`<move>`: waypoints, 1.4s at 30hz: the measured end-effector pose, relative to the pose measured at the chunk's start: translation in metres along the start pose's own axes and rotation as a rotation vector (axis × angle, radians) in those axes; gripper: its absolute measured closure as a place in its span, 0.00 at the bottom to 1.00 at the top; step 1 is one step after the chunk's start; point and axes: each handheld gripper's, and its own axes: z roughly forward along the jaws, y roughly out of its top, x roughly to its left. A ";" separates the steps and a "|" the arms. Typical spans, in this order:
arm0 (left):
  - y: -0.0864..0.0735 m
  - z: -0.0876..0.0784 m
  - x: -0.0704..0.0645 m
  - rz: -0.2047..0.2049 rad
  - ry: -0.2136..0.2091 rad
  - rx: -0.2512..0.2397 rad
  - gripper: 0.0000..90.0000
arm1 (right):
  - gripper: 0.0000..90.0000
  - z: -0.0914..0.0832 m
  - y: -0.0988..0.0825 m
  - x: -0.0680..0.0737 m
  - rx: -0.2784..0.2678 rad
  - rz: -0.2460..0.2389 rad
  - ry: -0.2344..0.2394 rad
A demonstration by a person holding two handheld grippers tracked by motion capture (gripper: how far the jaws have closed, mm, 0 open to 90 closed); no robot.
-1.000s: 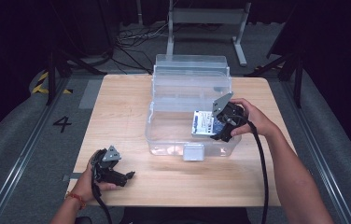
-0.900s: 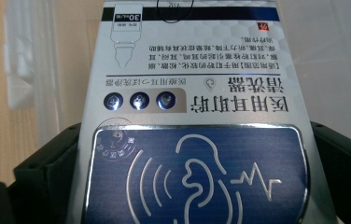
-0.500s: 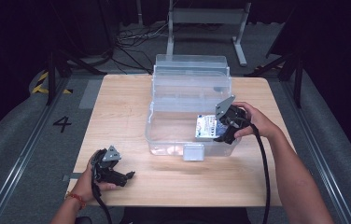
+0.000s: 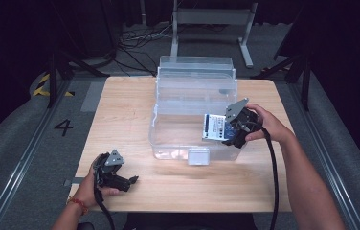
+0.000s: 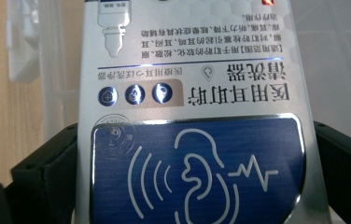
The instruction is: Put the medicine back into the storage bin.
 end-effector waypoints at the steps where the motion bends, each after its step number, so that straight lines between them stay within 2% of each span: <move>1: 0.000 0.000 0.000 0.000 -0.001 -0.001 0.00 | 0.04 -0.002 -0.001 0.000 -0.001 0.003 -0.007; 11: 0.000 0.000 0.000 0.000 -0.001 -0.001 0.00 | 0.04 -0.011 -0.009 -0.001 -0.039 0.022 -0.019; 24: 0.000 0.000 0.000 0.000 -0.001 -0.001 0.00 | 0.03 -0.021 -0.017 0.001 -0.038 0.031 -0.037; 27: 0.000 0.000 0.000 0.002 0.003 -0.001 0.00 | 0.04 -0.021 -0.022 0.001 -0.020 0.038 -0.031; 28: 0.000 0.000 0.000 0.000 0.000 0.000 0.00 | 0.01 -0.023 -0.025 0.001 -0.026 0.050 -0.030; 29: 0.000 0.000 0.000 0.002 0.003 -0.001 0.00 | 0.06 -0.024 -0.027 0.000 -0.025 0.059 -0.039; 30: 0.000 0.000 0.000 0.002 0.003 0.000 0.00 | 0.18 -0.027 -0.031 0.000 -0.043 0.075 -0.046; 31: 0.000 0.000 0.000 0.001 0.002 0.000 0.00 | 0.20 -0.029 -0.033 -0.001 -0.059 0.085 -0.037; 33: 0.000 0.000 0.000 0.000 0.001 0.001 0.00 | 0.18 -0.031 -0.036 -0.001 -0.065 0.095 -0.053; 34: 0.000 0.000 0.000 0.001 0.002 0.000 0.00 | 0.23 -0.034 -0.041 -0.001 -0.073 0.113 -0.104; 36: 0.000 0.000 0.000 0.002 0.003 0.000 0.00 | 0.21 -0.036 -0.044 -0.002 -0.079 0.132 -0.116; 39: 0.000 0.000 0.000 0.001 0.002 -0.001 0.00 | 0.24 -0.038 -0.047 -0.002 -0.095 0.152 -0.127; 42: 0.000 0.000 0.000 0.002 0.003 0.000 0.00 | 0.26 -0.039 -0.051 0.003 -0.084 0.170 -0.178</move>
